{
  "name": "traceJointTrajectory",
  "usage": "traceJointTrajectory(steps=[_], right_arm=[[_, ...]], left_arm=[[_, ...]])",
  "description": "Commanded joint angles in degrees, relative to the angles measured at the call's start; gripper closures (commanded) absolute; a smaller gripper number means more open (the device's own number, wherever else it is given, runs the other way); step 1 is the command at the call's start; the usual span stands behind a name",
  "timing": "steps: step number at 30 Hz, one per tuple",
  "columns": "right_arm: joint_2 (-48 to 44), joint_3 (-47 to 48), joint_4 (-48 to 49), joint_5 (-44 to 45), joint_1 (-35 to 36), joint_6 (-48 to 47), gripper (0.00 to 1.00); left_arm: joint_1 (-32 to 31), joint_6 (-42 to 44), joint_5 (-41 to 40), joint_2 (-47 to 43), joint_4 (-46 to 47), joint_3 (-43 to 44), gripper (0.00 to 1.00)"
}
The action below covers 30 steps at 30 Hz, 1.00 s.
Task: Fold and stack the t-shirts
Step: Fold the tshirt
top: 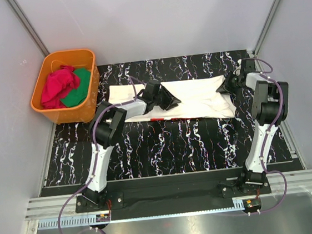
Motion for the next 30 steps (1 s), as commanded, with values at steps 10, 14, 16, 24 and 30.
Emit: traceJointTrajectory(steps=[10,14,16,24,30], right_arm=[[-10.6,4.1,-15.1,12.0,-0.6,0.3,0.42],[-16.1,-2.6,-13.9,9.5,-0.6,2.8,0.39],[-18.7,-7.0,-12.2,8.0,-0.6,3.3,0.38],[-22.9,-13.9,-9.0,6.9,-0.6,3.2,0.38],[-24.2,-13.8,-8.5,6.7,-0.6,2.7,0.38]], left_arm=[[-4.8,13.6,0.1,-9.4,-4.0,2.4,0.5],[-8.5,13.7,1.0,-8.1,-3.3,2.6,0.55],[-10.5,13.6,1.9,-6.2,-3.0,3.6,0.55],[-14.7,18.7,-2.4,-2.0,-8.9,9.2,0.56],[-15.1,21.7,-7.7,-2.6,-12.0,9.6,0.6]])
